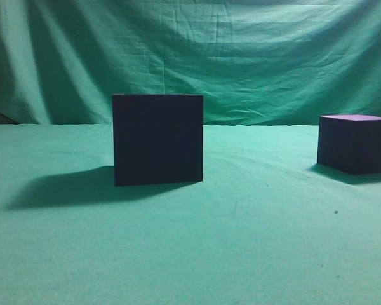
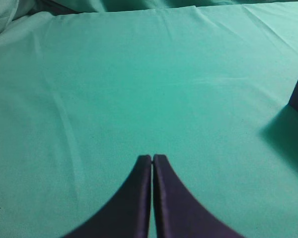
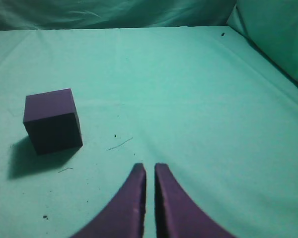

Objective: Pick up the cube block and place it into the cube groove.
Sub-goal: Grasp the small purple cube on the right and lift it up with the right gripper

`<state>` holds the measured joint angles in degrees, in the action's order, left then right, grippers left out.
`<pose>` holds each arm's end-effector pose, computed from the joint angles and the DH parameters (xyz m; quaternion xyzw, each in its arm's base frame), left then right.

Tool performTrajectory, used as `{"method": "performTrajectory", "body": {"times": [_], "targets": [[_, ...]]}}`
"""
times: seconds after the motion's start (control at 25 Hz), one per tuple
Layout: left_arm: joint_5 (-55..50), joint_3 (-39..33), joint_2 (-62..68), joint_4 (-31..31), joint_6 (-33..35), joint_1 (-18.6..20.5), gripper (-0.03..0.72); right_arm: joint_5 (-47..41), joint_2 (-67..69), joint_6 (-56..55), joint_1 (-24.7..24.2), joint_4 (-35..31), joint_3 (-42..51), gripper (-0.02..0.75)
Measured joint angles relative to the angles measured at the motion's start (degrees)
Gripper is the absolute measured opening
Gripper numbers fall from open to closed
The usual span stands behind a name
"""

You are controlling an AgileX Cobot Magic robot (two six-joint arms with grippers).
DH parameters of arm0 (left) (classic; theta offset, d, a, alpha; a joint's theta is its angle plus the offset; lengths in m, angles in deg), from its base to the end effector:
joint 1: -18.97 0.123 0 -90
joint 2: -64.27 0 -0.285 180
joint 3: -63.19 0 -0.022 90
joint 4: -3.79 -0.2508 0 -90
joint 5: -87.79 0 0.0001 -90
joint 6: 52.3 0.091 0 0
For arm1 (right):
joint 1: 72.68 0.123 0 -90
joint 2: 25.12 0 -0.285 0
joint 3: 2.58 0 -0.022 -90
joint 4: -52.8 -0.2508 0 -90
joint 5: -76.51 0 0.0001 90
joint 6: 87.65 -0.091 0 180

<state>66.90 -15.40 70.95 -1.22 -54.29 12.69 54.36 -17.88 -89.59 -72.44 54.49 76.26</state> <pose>0.0524 -0.0029 0.1735 0.0532 0.7973 -0.0064 0.6012 0.0524 -0.0008 0.1695 0.0042 0.8101 -0.0014 0.5862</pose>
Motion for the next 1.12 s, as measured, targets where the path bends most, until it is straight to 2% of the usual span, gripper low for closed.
{"method": "performTrajectory", "body": {"times": [0.92,1.0,1.12], "targets": [[0.0,0.0,0.0,0.0,0.0,0.0,0.000,0.3,0.0,0.0,0.0,0.5,0.0,0.000],[0.0,0.0,0.0,0.0,0.0,0.0,0.000,2.6,0.0,0.0,0.0,0.6,0.0,0.000],[0.0,0.0,0.0,0.0,0.0,0.0,0.000,10.6,0.0,0.0,0.0,0.5,0.0,0.000]]}}
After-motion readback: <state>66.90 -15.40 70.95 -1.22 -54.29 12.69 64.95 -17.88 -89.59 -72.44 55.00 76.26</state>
